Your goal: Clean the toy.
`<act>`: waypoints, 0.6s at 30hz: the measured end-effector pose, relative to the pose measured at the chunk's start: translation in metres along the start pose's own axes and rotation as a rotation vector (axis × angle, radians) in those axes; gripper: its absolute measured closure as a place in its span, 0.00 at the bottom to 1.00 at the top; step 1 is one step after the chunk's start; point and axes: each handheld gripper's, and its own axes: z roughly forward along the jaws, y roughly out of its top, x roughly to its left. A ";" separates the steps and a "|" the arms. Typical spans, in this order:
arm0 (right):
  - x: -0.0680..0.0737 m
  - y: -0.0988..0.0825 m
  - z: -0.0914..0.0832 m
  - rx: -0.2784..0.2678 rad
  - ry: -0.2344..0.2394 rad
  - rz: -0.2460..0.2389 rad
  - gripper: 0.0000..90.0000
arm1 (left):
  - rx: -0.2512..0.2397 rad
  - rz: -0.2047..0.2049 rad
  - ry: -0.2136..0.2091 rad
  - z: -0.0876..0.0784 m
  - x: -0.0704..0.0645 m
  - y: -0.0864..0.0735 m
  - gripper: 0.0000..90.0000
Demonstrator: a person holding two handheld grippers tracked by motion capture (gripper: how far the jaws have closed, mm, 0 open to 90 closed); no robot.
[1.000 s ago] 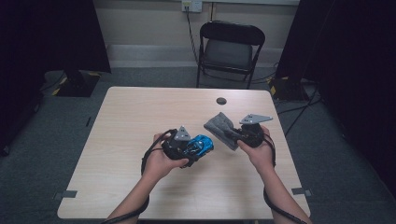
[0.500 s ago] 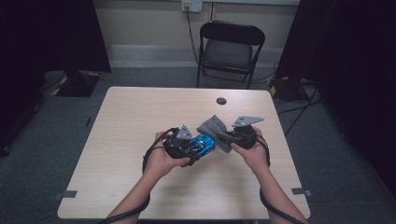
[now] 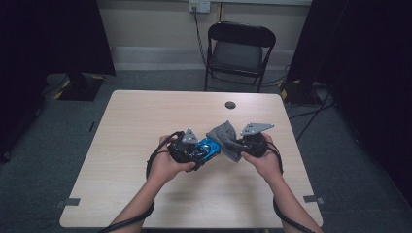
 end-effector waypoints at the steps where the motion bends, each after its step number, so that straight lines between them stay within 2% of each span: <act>1: 0.000 0.000 0.000 -0.001 0.002 0.002 0.85 | -0.002 -0.005 0.001 0.000 0.000 0.000 0.31; 18: 0.013 -0.008 0.000 -0.018 0.044 0.013 0.85 | 0.004 -0.049 0.049 0.000 0.012 -0.007 0.32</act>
